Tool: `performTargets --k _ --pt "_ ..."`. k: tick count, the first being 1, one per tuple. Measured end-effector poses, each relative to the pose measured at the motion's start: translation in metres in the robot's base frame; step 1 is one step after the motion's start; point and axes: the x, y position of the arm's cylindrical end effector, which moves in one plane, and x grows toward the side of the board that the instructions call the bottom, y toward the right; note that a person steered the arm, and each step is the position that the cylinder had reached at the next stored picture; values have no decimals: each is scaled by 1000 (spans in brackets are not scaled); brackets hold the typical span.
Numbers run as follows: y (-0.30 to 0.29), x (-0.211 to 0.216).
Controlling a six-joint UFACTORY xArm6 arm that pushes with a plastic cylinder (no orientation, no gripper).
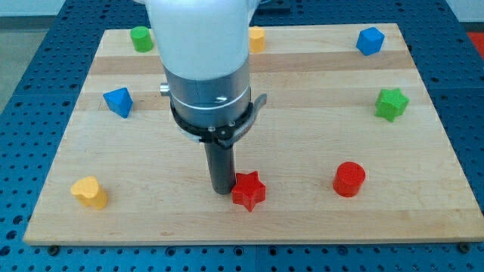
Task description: Move red circle to the bottom right
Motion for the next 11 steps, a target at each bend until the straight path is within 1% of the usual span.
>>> performTargets --k 1,2,3,5,6,8,10,11 --pt "-7 -31" --pt "16 -42" --pt "57 -41" --pt "116 -14" --pt "141 -13" --pt "183 8" --pt "186 36" --pt "187 38"
